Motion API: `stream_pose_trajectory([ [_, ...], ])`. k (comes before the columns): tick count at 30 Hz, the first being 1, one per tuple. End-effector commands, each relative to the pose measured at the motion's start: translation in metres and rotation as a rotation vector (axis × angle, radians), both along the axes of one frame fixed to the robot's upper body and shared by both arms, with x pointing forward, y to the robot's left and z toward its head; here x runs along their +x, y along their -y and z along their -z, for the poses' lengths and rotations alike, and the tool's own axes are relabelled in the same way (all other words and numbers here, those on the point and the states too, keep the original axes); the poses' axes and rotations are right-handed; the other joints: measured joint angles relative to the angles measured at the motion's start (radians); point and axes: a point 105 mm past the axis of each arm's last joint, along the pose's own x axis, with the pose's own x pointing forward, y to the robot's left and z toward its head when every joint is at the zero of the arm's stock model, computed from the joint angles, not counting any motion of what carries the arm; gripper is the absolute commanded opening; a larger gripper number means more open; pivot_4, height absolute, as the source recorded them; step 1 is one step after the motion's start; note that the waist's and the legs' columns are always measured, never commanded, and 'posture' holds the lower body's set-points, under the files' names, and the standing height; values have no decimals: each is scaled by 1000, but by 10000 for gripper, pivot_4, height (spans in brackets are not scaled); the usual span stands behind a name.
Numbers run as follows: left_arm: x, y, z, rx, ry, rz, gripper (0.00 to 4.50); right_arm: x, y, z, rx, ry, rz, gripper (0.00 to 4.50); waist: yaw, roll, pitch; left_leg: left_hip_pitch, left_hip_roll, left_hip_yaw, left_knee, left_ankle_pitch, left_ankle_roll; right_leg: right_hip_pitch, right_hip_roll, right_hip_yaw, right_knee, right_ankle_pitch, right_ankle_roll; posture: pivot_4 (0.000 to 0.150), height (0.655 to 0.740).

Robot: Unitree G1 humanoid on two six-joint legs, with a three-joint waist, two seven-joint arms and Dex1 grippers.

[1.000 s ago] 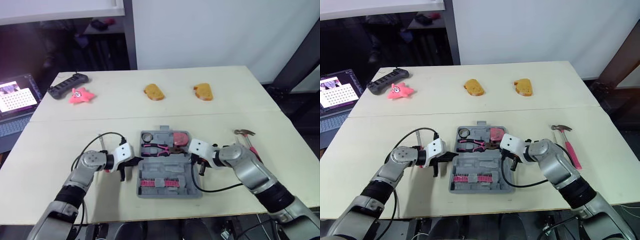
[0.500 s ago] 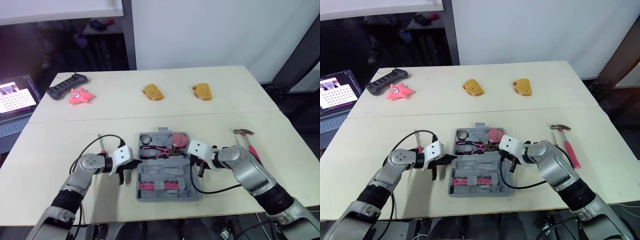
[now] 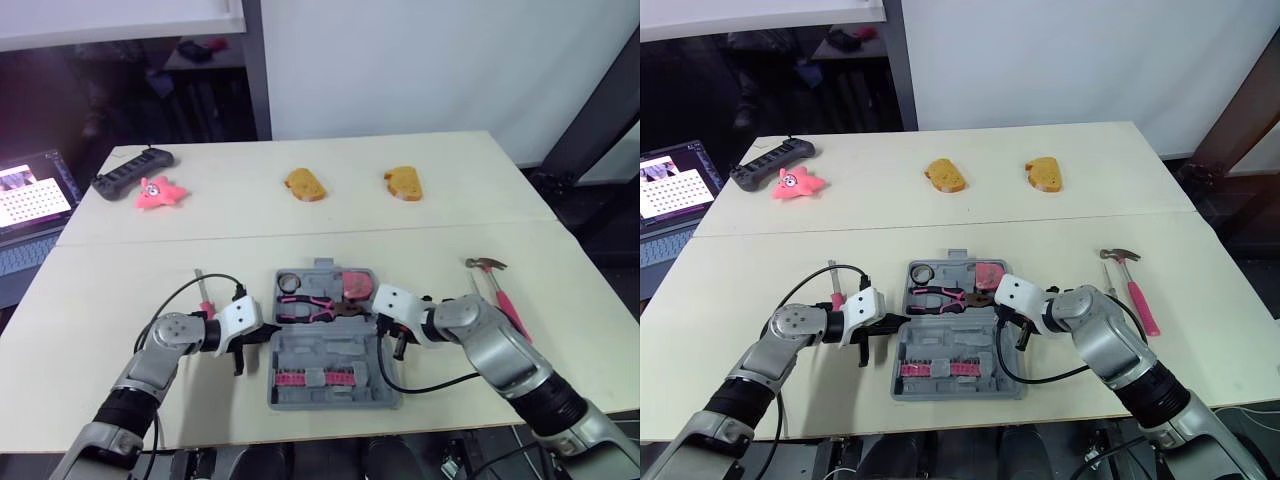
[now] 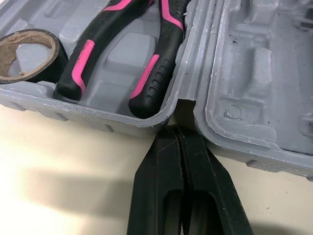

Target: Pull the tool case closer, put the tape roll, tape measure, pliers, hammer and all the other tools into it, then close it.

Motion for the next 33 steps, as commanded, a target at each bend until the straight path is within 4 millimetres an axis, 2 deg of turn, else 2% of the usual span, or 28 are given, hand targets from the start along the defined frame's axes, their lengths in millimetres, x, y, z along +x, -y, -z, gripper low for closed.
stream_pose_trajectory([
  [1,-13,4,17,24,-67,29,337,-9,-30,-7,74,14,-108,0,0,0,0,0,0,0,0,0,0,0,0,0,0,0,0,1500,7400],
  [23,-21,-8,20,20,-84,-39,337,-1,-30,-8,66,38,-94,0,-4,0,0,0,1,0,0,0,0,0,1,1,0,0,0,1500,7400],
  [33,-14,-8,16,25,-69,-33,337,0,-23,-6,47,31,-75,0,-1,0,0,0,1,0,0,0,0,0,1,1,0,0,0,1500,7400],
])
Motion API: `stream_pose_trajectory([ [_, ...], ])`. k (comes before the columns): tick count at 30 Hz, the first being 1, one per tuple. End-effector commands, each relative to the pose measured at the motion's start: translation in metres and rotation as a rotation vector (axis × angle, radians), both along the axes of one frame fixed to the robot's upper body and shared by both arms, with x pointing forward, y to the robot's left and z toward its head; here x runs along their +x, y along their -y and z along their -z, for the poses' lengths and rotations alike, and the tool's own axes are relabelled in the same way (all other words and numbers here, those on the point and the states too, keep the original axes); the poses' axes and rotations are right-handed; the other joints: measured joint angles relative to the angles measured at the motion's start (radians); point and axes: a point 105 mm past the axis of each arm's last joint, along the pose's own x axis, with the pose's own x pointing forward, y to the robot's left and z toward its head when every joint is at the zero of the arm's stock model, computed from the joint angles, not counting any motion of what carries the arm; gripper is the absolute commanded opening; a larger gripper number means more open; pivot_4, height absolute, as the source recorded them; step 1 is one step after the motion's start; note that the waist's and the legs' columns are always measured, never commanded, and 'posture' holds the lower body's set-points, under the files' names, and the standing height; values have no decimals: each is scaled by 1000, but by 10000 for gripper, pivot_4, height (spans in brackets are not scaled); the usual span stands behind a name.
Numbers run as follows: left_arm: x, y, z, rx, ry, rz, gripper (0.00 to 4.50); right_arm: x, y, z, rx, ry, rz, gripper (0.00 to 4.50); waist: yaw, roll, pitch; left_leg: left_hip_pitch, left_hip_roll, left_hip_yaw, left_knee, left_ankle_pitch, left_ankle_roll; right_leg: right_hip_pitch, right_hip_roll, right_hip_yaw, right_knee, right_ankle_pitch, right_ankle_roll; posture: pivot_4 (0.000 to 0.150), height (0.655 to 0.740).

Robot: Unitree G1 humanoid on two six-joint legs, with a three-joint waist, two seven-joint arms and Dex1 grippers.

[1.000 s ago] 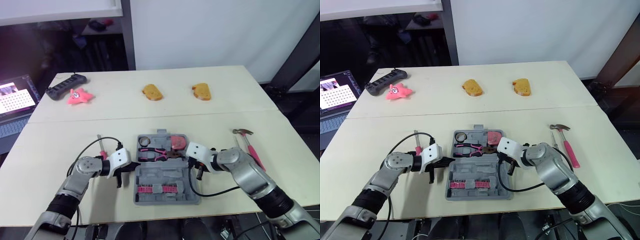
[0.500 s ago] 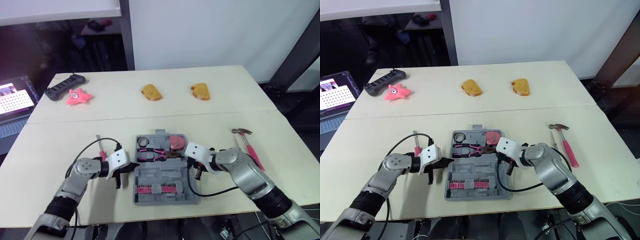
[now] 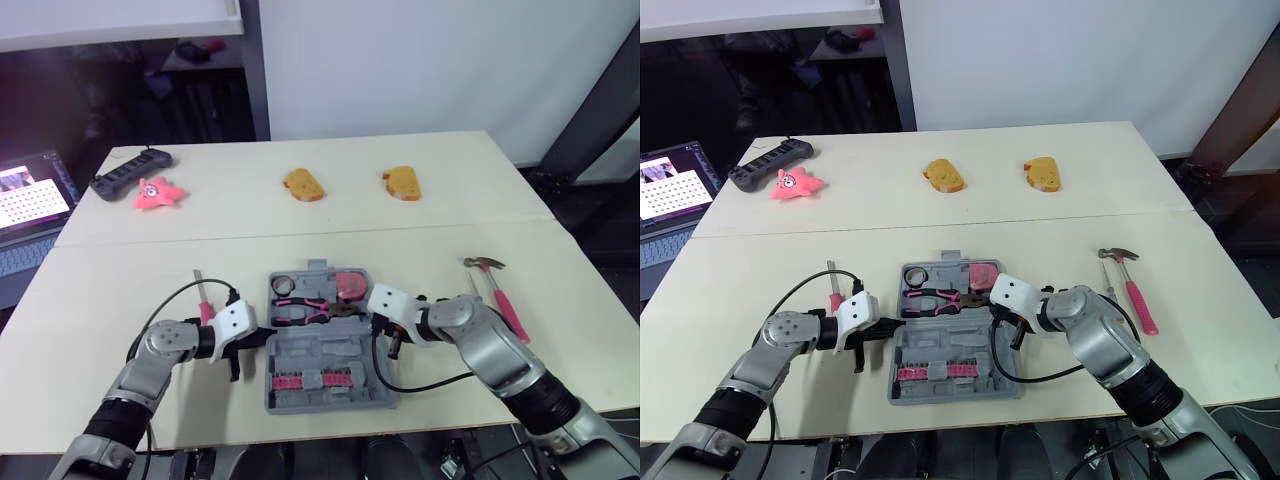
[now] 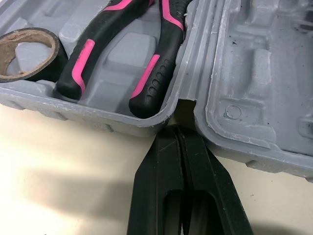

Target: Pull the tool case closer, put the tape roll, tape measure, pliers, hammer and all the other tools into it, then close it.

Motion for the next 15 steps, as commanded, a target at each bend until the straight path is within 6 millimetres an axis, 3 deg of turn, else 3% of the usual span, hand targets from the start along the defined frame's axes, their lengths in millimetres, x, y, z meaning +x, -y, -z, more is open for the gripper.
stream_pose_trajectory([
  [1,-8,0,14,37,-54,14,337,-2,-16,-7,35,21,-68,0,1,0,0,0,0,0,0,0,0,0,0,0,0,0,0,1500,7400],
  [8,-9,-16,8,63,-39,-4,337,2,9,-11,-5,47,-4,0,1,0,0,0,0,0,0,0,0,0,0,0,0,0,0,1500,7400],
  [15,-11,-47,-27,60,29,-57,337,-4,45,-33,13,108,45,0,2,0,1,-2,0,0,0,0,0,-1,-1,0,0,0,0,1500,7400],
])
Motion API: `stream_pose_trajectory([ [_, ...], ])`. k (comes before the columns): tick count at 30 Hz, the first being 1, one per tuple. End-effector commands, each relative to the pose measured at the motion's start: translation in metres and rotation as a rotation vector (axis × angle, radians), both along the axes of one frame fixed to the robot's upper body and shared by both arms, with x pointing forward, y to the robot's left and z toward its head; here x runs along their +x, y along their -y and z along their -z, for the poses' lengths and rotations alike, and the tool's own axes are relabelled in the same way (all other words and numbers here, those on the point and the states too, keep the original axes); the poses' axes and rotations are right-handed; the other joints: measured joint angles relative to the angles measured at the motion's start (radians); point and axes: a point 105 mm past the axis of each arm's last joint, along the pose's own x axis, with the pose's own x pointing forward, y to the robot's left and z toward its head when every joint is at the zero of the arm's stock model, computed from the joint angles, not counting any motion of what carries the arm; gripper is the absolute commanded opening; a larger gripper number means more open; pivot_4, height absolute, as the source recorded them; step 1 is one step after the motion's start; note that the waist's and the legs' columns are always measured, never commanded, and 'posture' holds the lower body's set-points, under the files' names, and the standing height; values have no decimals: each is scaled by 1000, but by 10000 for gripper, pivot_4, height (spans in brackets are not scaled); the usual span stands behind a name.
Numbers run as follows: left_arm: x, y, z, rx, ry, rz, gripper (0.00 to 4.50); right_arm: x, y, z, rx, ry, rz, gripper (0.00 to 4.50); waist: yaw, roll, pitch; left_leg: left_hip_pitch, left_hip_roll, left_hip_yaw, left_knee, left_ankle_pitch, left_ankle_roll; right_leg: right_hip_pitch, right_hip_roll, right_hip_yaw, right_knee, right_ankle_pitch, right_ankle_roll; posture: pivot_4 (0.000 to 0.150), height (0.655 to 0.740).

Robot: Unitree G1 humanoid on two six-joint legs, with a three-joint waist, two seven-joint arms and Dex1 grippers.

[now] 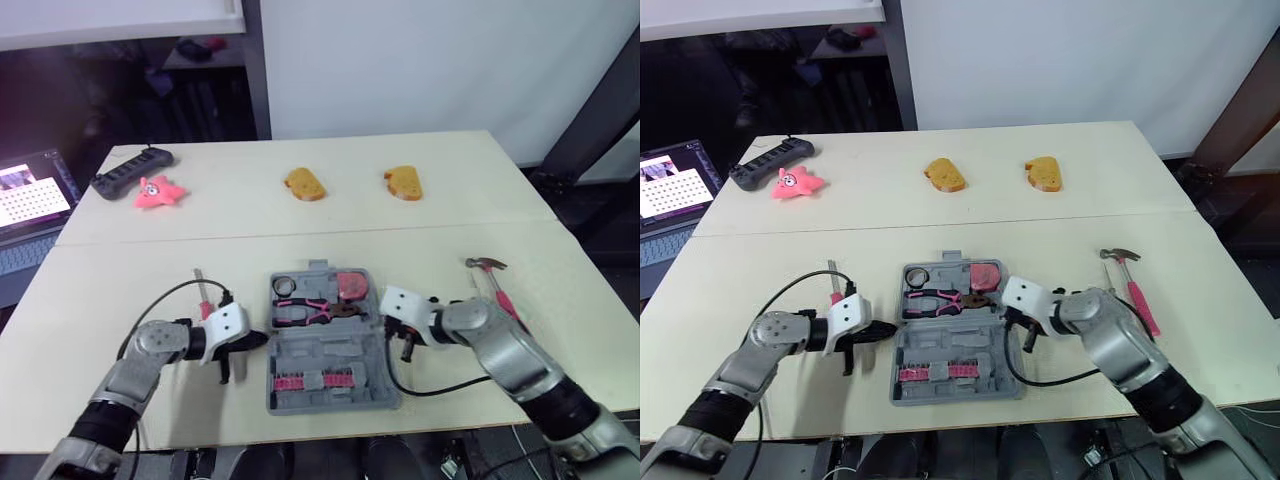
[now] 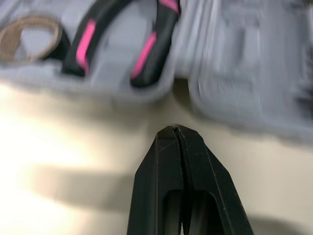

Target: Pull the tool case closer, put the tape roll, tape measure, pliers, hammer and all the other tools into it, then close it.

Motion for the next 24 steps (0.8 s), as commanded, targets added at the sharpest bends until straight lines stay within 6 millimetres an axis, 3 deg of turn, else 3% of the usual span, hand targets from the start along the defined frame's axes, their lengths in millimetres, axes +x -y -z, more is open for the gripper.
stream_pose_trajectory([
  [1,-1,-17,-24,-28,40,-45,337,1,6,-31,59,99,-6,0,0,0,0,0,0,0,0,0,0,0,0,0,0,0,0,1500,7400],
  [4,-10,-34,-52,-101,54,-86,337,-9,21,-56,149,161,27,0,5,-1,1,-1,2,0,0,0,0,-1,0,0,0,0,0,1500,7400],
  [7,-25,-65,-70,-101,41,-148,337,-30,46,-75,207,204,75,0,10,-1,2,-2,2,-1,0,-1,1,0,-2,0,-1,0,0,1500,7400],
  [10,-41,-111,-68,-47,12,-276,0,-59,85,-79,215,197,165,8596,12,0,2,-1,2,0,0,-2,3,2,-2,0,-3,-1,1,1500,7400],
  [11,-48,-125,-66,-32,-5,-317,5301,-69,96,-78,218,181,193,12953,13,0,2,-1,2,1,0,-2,4,2,-2,0,-4,-1,1,1500,7400],
  [12,-53,-142,-66,-29,-12,-374,7382,-78,110,-79,225,176,239,17489,12,0,2,-1,2,1,0,-2,4,2,-2,0,-4,-1,1,1500,7400],
  [14,-59,-165,-65,-33,-10,-469,17626,-91,125,-81,242,189,270,28292,9,0,2,0,2,2,0,-3,5,3,-2,0,-4,-3,-2,1500,7400],
  [17,-65,-189,-59,-6,6,-571,32472,-94,128,-88,275,227,276,42525,5,-1,2,2,3,3,0,-3,4,4,-2,1,-4,-3,-3,1500,7400],
  [19,-68,-193,-55,-5,2,-585,42301,-92,126,-85,249,225,268,45000,3,-1,2,3,4,3,0,-3,4,5,-2,1,-4,-3,-3,1500,7400],
  [24,-69,-190,-48,-8,8,-587,43739,-88,128,-80,190,227,278,45000,8,-1,2,0,3,3,0,-3,4,2,-3,2,-4,-3,-3,1500,7400],
])
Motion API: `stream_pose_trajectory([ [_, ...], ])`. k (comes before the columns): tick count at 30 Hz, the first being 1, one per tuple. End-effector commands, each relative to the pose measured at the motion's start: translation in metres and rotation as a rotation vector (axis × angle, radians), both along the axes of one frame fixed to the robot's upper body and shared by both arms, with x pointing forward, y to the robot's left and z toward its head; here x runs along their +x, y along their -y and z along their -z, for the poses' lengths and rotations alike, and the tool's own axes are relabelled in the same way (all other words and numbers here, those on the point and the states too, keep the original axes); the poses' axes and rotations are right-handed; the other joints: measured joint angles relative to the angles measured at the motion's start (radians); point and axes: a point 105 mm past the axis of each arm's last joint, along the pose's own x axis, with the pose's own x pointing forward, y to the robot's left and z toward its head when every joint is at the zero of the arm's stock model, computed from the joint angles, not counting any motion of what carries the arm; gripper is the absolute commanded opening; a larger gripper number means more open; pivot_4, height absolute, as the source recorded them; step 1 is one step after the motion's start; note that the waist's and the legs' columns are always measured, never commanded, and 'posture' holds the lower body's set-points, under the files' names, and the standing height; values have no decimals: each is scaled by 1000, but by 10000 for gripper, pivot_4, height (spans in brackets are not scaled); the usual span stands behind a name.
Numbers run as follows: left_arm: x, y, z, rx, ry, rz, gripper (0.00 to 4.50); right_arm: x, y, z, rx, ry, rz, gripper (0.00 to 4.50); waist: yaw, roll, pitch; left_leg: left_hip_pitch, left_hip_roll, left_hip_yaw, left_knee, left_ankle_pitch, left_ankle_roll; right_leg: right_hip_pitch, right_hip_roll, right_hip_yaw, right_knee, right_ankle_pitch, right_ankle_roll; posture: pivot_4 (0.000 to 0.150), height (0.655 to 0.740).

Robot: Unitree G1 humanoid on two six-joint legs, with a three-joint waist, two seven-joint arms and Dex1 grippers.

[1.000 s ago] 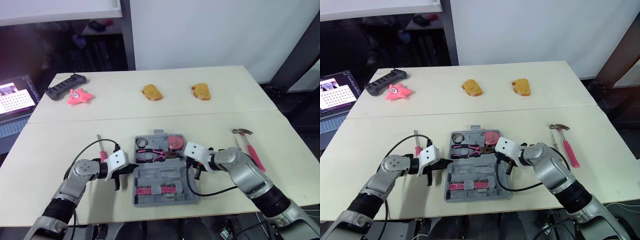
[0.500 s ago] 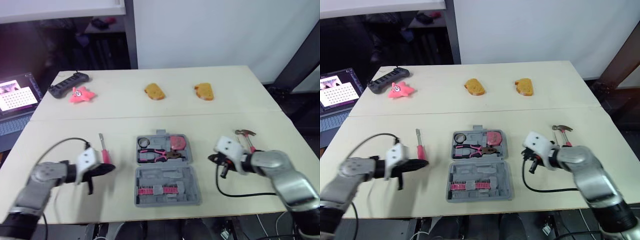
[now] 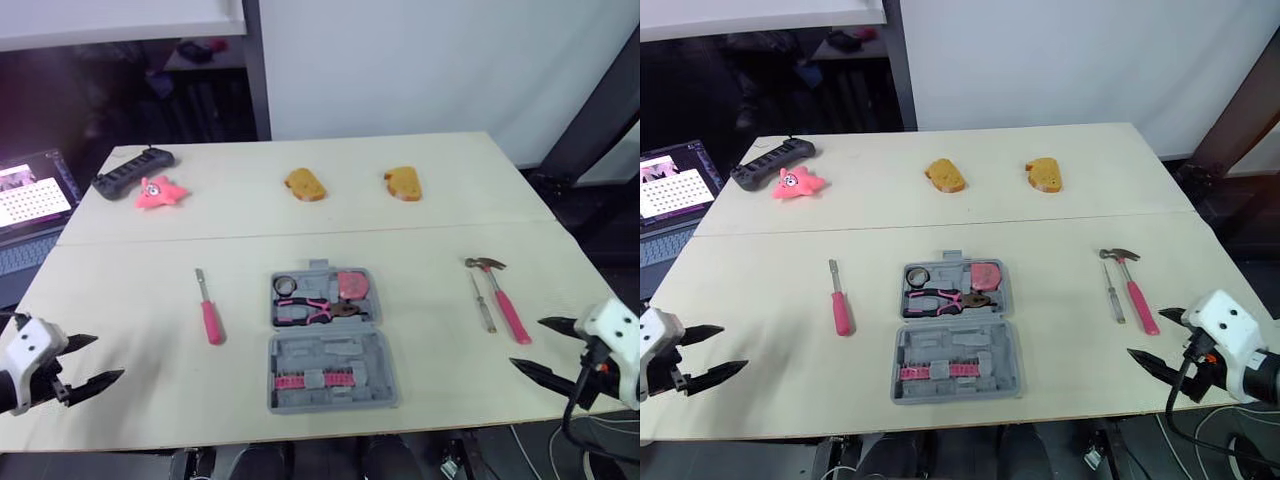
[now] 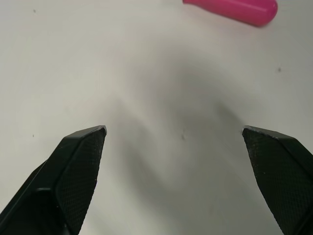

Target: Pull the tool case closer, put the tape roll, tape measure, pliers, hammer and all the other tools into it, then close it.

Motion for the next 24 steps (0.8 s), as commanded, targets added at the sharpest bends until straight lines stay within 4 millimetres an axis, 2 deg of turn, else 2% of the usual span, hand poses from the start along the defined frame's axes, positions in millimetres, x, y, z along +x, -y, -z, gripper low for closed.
stream_pose_trajectory([
  [1,2,0,-4,12,40,-2,43739,4,2,-7,-77,29,-6,45000,3,0,0,0,0,0,0,0,0,0,-1,0,0,0,0,1500,7400],
  [4,7,10,2,10,44,28,43739,8,3,-4,-114,5,20,45000,5,0,0,0,-1,0,0,0,0,0,-1,0,0,0,-1,1500,7400],
  [10,18,56,5,-50,58,170,43739,28,-7,10,-54,-34,221,45000,6,-1,0,0,0,0,0,0,0,0,-1,1,-1,0,-1,1500,7400],
  [12,21,83,3,-82,64,252,43739,37,-23,18,-14,-41,271,45000,4,-1,0,0,-1,0,0,0,0,0,-1,1,0,0,-1,1500,7400],
  [13,22,107,0,-108,74,329,43739,47,-29,24,13,-36,329,45000,3,-1,0,-1,0,-1,0,0,0,0,-1,1,-1,0,-1,1500,7400],
  [15,20,149,-12,-165,99,466,43739,65,-24,31,33,-26,498,45000,-1,-1,0,-1,0,0,0,0,0,-1,-1,1,-1,0,-1,1500,7400],
  [17,16,174,-22,-195,116,549,43739,75,-23,35,33,-47,557,45000,0,1,0,-1,-1,1,0,0,-1,-1,-2,3,-1,1,-2,1500,7400],
  [24,20,209,-46,-215,165,645,43739,96,-12,42,86,-131,685,45000,-1,3,1,-2,-2,0,-1,0,-1,-3,0,2,1,1,-2,1500,7400],
])
